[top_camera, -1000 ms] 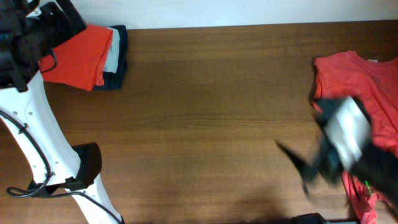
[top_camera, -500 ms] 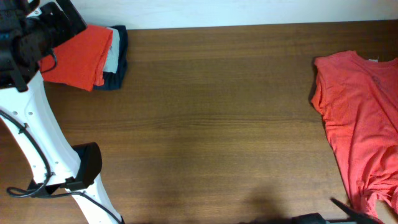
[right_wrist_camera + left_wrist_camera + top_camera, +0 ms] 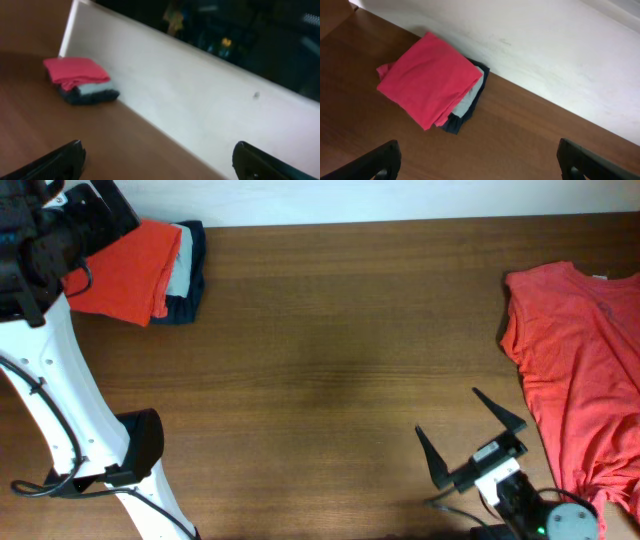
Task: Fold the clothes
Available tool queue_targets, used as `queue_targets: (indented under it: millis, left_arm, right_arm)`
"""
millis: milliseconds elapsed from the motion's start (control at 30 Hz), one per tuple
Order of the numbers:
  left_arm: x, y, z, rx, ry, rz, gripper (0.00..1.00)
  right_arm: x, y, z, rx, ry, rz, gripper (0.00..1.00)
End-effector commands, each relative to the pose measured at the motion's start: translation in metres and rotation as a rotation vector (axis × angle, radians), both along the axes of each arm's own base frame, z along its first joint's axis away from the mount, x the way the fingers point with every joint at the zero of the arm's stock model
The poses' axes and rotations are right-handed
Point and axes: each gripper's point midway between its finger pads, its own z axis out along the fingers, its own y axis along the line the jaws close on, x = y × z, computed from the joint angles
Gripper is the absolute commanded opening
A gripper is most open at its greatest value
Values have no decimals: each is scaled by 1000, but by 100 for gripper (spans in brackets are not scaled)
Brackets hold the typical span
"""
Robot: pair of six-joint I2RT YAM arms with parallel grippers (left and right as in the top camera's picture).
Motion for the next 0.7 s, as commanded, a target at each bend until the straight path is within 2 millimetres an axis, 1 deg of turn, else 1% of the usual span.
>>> queue_targets:
  millis: [0,33,67,167,300,367,533,567,667]
  left_arm:
    - [-4,3,5,22,-8,3,99]
    - [-4,3,5,22,-8,3,99]
    - [-4,3,5,22,-8,3,99]
    - [-4,3,5,22,-8,3,99]
    - [-4,3,5,22,-8,3,99]
    - [-4,3,5,22,-8,3,99]
    - [-4,3,5,22,-8,3,99]
    - [-4,3,5,22,-8,3,99]
    - [-4,3,5,22,-8,3,99]
  right_arm:
    - [17,-16,-21,179,55,-70,98]
    - [21,-22,-25,225,61,-98,98]
    - [28,-32,-33,302,75,-149,98]
    - [39,-53,-50,421,94,-248,98]
    - [45,-62,-68,423,148,-317,99]
    - [48,-68,-87,413,220,-368,99]
    - [50,-75,-126,382,361,-445,98]
    - [50,-75,-129,379,374,-447,98]
    - [50,-75,-130,378,377,-448,98]
